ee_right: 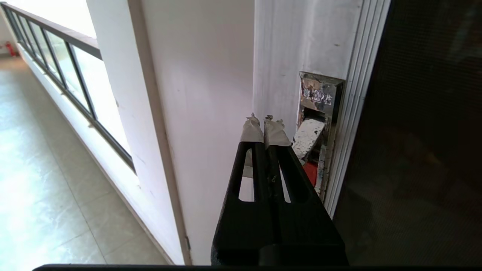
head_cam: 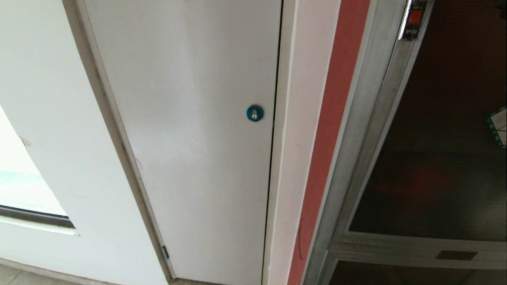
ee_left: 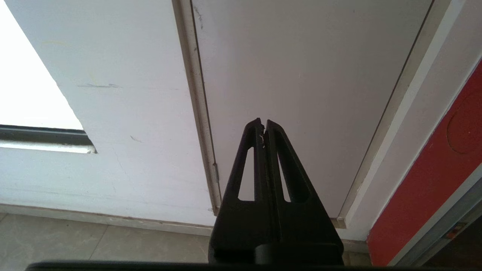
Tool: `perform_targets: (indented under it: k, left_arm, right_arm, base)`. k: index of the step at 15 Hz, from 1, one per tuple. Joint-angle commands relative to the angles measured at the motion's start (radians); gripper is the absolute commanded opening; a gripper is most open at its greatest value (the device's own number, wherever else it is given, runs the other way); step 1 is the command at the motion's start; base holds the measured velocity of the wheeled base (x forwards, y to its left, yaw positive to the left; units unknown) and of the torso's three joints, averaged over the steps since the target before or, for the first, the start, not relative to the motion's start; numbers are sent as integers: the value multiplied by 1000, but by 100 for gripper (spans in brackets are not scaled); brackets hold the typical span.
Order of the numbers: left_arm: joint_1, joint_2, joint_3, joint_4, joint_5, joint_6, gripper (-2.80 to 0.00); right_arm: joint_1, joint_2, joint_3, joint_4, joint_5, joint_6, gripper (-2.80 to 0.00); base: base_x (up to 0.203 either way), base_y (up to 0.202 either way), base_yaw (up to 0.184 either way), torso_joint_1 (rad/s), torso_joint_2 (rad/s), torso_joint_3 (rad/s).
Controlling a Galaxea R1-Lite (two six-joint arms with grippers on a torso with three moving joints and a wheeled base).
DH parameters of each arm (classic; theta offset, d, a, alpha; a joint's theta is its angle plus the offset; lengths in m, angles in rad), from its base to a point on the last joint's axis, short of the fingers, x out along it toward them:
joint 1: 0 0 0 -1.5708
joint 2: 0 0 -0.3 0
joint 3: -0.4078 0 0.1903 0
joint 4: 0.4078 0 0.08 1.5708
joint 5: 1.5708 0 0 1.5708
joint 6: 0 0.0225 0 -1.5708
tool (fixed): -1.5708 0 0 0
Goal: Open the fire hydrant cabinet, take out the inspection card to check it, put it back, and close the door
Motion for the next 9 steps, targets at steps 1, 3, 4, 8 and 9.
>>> perform_targets:
  k: [1, 3, 4, 8, 9]
  left_arm:
    - [0, 1, 0, 1, 0, 0, -280]
    - [0, 1, 0, 0, 0, 0, -280]
    - [0, 1, 0, 0, 0, 0, -280]
    - [0, 0, 0, 1, 0, 0, -280]
    - [0, 0, 0, 0, 0, 0, -280]
  right_arm:
    - [-1, 8, -1, 0, 1, 1, -280]
    - [-10, 8, 5, 0, -4, 1, -280]
    - [-13, 8, 9, 2, -4, 1, -280]
    - [-15, 8, 48, -3, -24, 1, -280]
    - [-15, 8, 53, -3, -36, 1, -280]
  base:
    - [0, 0, 0, 0, 0, 0]
    - [0, 0, 0, 0, 0, 0]
    - [0, 0, 0, 0, 0, 0]
    - [0, 0, 0, 0, 0, 0]
    - [0, 0, 0, 0, 0, 0]
